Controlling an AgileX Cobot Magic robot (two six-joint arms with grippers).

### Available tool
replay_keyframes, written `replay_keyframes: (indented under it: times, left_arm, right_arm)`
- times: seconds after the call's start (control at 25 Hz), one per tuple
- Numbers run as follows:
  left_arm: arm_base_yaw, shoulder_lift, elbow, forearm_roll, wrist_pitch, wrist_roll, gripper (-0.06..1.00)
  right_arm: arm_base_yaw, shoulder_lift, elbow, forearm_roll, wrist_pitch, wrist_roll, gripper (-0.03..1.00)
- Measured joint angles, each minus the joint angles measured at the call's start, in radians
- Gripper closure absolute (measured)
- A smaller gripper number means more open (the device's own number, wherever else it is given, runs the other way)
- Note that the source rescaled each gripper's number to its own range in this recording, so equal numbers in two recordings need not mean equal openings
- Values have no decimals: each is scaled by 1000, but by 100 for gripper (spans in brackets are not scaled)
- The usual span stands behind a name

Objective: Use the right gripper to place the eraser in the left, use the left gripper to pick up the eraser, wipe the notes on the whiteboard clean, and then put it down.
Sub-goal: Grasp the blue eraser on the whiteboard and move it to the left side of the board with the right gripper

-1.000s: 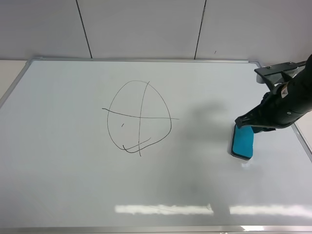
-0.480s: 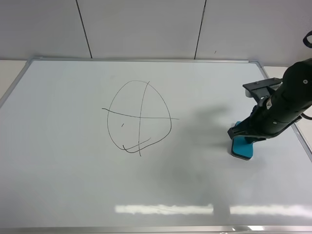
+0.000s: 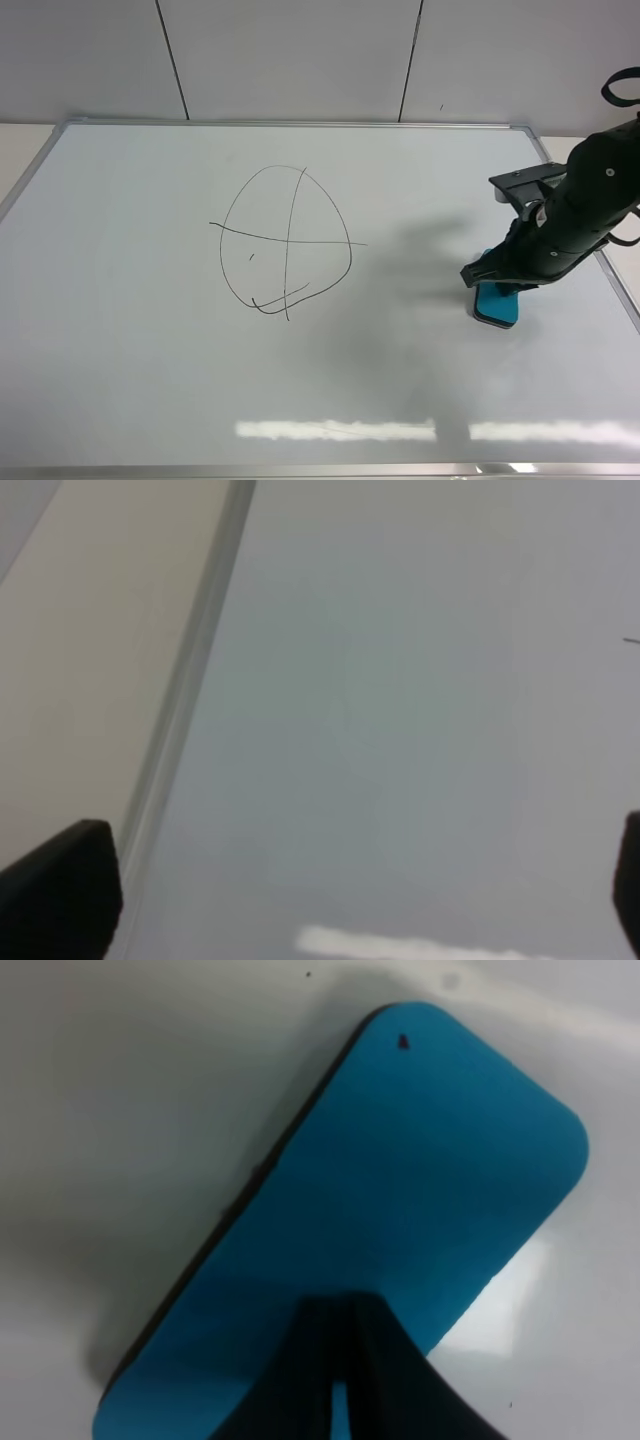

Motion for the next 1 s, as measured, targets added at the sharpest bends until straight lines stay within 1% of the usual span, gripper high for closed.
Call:
replay_keyframes:
  times: [0.16, 0.24, 0.32, 0.48, 0.6, 0.72, 0.8, 1.0]
  left_arm:
    - [0, 0, 0, 0, 0, 0, -6]
    - [0, 0, 0, 0, 0, 0, -6]
    - [0, 0, 0, 0, 0, 0, -6]
    - [0, 0, 0, 0, 0, 0, -6]
    - [0, 0, 0, 0, 0, 0, -6]
    - [0, 0, 0, 0, 0, 0, -6]
    - [0, 0, 0, 0, 0, 0, -6]
    - [0, 0, 0, 0, 0, 0, -6]
  right_arm:
    - [92, 6, -2, -12, -23, 0, 97]
    - [153, 8, -2, -12, -31, 8, 97]
    - [233, 9, -2, -12, -38, 31, 97]
    - [412, 20, -2, -12, -52, 124, 97]
    - [544, 40, -17, -6, -69, 215, 97]
    - [652, 91, -74, 14, -65, 279, 97]
    - [711, 131, -136, 41, -54, 288, 97]
    - [804, 254, -314, 112, -39, 303, 97]
